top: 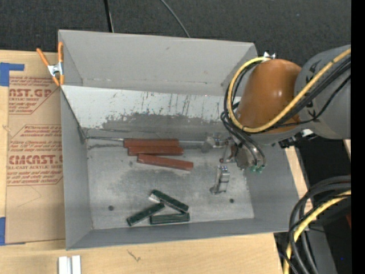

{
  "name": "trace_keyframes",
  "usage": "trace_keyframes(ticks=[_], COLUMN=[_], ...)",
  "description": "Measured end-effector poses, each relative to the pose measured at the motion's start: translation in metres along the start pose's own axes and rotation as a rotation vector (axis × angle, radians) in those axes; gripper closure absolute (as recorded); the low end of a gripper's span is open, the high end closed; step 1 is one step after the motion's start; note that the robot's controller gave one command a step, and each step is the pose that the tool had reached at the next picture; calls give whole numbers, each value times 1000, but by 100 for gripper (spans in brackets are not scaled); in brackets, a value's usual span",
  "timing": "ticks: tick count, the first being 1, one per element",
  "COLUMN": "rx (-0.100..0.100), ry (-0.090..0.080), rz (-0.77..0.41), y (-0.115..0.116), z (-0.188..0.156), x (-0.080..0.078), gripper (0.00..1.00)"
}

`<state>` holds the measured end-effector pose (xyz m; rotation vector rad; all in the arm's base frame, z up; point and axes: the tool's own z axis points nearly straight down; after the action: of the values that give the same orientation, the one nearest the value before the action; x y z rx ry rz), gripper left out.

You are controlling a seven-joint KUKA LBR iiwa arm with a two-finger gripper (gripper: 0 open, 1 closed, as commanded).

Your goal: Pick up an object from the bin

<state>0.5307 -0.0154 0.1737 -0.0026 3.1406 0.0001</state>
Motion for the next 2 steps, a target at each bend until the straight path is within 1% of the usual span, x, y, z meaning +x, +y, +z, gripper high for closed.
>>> trace_keyframes(ticks=[1,2], rx=[-1,0], ry=[-5,4], rz=[11,243], y=[46,87], z=[60,72], x=[19,39], gripper=[0,0])
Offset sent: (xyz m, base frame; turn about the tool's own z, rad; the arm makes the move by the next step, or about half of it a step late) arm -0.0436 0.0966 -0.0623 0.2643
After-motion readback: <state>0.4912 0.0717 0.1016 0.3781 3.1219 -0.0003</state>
